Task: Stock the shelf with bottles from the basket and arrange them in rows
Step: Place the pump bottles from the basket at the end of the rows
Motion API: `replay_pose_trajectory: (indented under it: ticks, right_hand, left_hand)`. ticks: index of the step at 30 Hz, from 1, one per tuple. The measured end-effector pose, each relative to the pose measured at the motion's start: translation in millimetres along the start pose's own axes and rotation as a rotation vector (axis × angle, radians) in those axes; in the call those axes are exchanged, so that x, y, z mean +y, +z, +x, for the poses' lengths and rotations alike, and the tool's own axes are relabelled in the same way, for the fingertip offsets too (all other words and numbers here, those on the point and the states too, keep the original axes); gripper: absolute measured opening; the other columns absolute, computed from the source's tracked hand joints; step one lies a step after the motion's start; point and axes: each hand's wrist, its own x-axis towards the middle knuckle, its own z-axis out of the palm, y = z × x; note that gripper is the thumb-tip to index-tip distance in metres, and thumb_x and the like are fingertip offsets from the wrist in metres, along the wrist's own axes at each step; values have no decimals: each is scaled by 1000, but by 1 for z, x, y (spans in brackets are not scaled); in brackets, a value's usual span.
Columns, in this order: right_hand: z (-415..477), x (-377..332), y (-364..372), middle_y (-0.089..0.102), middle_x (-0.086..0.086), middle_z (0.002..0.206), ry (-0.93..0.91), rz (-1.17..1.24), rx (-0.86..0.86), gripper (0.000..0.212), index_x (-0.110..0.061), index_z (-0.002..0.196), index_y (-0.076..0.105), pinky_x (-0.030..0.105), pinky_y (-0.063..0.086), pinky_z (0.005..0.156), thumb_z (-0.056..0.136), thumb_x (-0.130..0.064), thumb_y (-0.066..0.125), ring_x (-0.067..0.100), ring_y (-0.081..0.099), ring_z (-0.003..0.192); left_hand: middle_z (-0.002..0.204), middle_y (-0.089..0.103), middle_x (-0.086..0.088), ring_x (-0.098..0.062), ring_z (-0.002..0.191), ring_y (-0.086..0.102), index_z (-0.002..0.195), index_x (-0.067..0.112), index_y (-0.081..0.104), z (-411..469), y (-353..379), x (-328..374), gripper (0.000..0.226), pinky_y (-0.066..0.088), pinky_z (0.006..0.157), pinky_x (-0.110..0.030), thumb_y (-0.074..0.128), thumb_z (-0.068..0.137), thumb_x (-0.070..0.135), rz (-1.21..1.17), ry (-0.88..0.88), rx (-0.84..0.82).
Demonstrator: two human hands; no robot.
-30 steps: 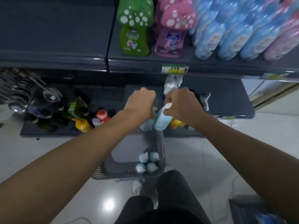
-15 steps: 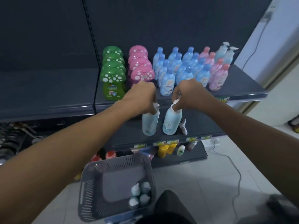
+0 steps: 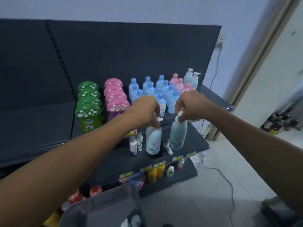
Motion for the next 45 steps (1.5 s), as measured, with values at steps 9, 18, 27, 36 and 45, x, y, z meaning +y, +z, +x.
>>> replay_pose_trajectory:
  ticks: [9,18,27,36,45]
  right_hand:
    - [20,63,-22,65,-10,80,-27,-11,-13,17,-29,79,75,24,43,63,64,-26,83,12,60,75]
    - [74,157,-42,66,-13,81,-97,-2,-75,21,-33,73,70,24,45,62,62,-24,85,8,62,76]
    - [137,252,-55,70,-15,82,-218,-2,-130,21,-36,71,68,26,51,67,62,-23,83,9,65,81]
    - [199,305,-54,69,-20,80,-270,86,-108,24,-32,85,77,19,46,64,65,-18,83,5,66,81]
    - [240,318,-39,70,-16,81,-287,159,-114,28,-31,84,76,18,43,57,60,-18,83,5,65,76]
  left_hand:
    - [85,66,7,-15,84,66,92,24,76,53,14,39,32,54,66,-28,89,64,31,-18,50,-4]
    - [75,70,9,-7,73,65,88,23,76,135,37,95,25,57,64,-27,83,64,25,-63,44,-9]
    - [63,62,16,0,64,55,85,19,78,223,61,153,18,37,58,-13,81,68,24,-99,4,22]
    - [78,71,13,-12,88,64,99,23,80,289,74,180,31,49,97,-41,83,70,34,-121,-143,103]
    - [74,70,15,-11,87,64,100,31,79,321,78,181,34,46,100,-44,82,67,37,-110,-210,128]
